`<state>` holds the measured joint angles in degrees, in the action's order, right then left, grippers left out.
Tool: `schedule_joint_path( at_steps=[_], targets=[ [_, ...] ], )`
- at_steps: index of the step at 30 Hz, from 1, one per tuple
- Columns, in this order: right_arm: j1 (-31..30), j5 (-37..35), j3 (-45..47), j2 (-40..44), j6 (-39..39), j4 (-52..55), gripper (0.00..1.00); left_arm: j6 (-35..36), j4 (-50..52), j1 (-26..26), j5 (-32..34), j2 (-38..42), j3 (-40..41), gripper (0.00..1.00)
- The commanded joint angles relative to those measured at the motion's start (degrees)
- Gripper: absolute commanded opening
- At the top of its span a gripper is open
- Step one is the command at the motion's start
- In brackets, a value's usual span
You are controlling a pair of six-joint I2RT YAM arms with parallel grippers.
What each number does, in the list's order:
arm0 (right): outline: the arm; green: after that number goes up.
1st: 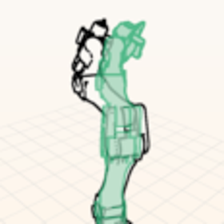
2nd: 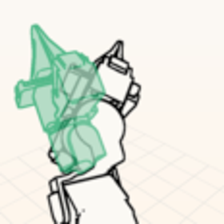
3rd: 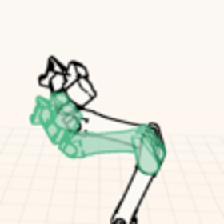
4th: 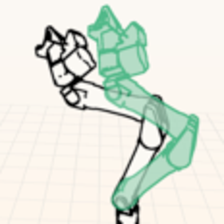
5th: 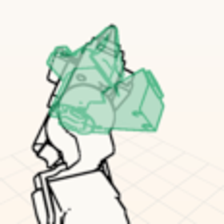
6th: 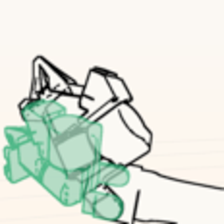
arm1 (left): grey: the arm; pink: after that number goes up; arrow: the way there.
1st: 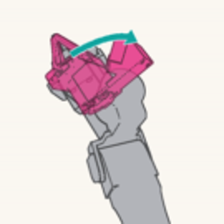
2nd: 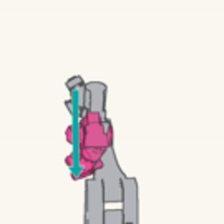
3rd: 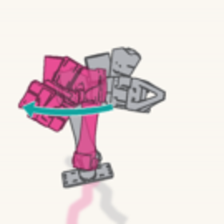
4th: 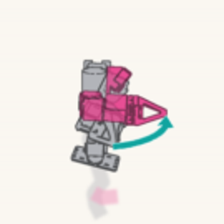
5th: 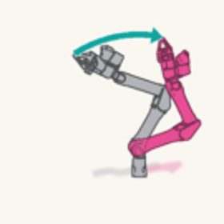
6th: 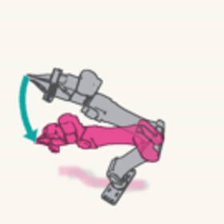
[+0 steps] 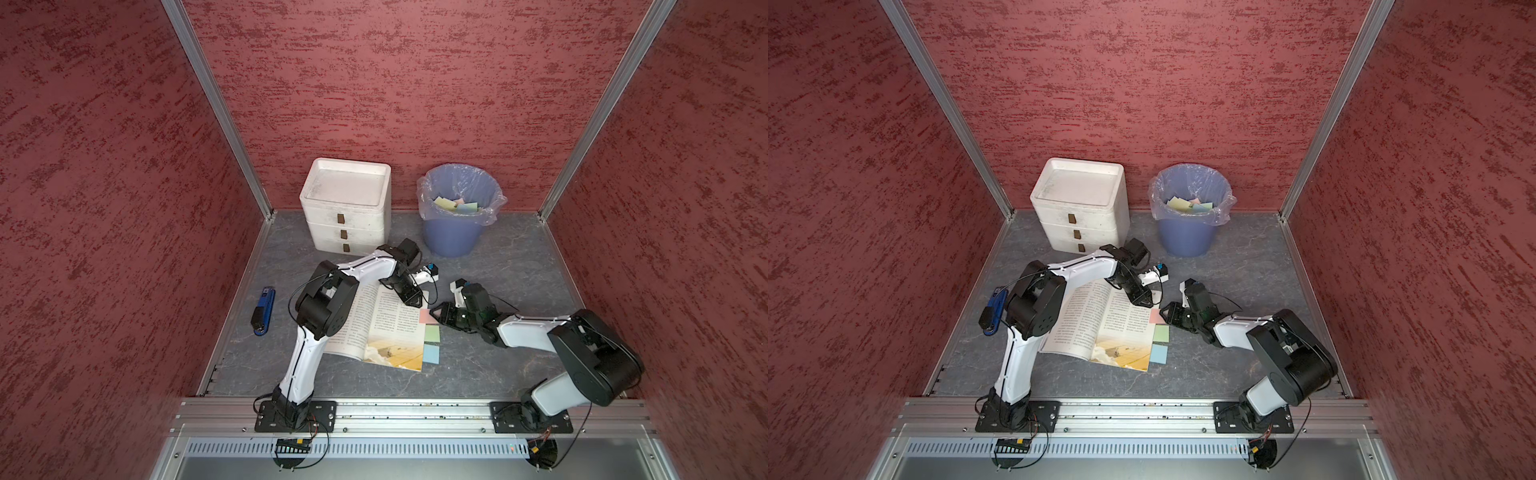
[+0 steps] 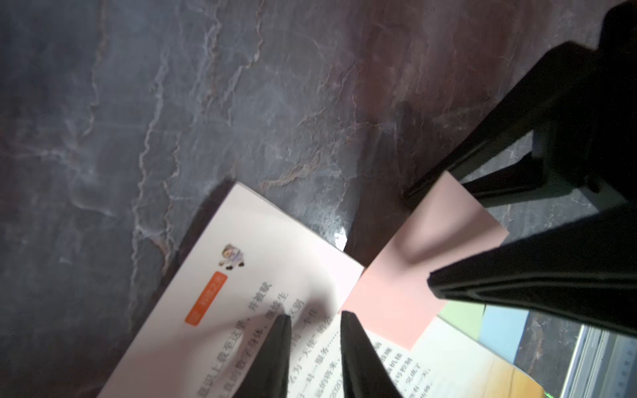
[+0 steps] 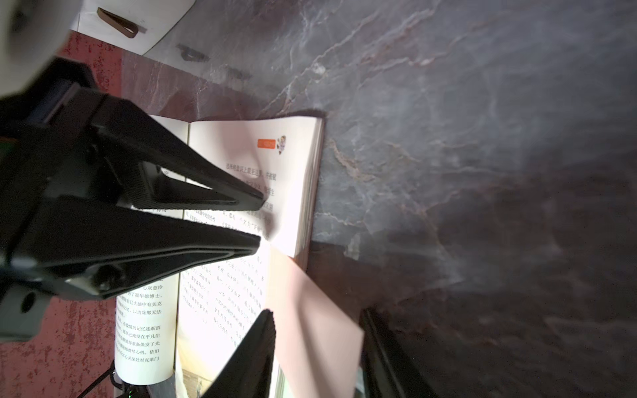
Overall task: Peel off the used sticky note
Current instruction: Tear off the note from the book.
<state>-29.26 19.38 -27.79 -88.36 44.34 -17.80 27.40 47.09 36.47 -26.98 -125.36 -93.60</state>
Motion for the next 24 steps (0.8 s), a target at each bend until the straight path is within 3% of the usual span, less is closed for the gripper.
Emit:
schedule_joint_path(
  at_steps=[1, 4, 11, 24],
  targets=[
    [0.35, -0.13, -0.65, -0.17, -0.54, -1.69, 0.45, -0.16, 0.32, 1.04, 2.12, -1.85, -1.7, 0.28],
    [0.29, -1.83, -1.07, 0.11, -1.09, -0.54, 0.43, -0.06, 1.21, 1.47, 3.51, -3.8, -3.01, 0.28],
    [-1.1, -3.41, -2.97, -0.79, -3.87, 1.8, 0.23, -0.15, 1.22, 1.75, 5.43, -5.33, -3.44, 0.28],
    [-6.89, -16.56, -2.97, 4.6, -8.64, 7.7, 0.19, -0.82, 0.02, 2.69, 8.88, -5.93, -1.83, 0.26]
  ],
)
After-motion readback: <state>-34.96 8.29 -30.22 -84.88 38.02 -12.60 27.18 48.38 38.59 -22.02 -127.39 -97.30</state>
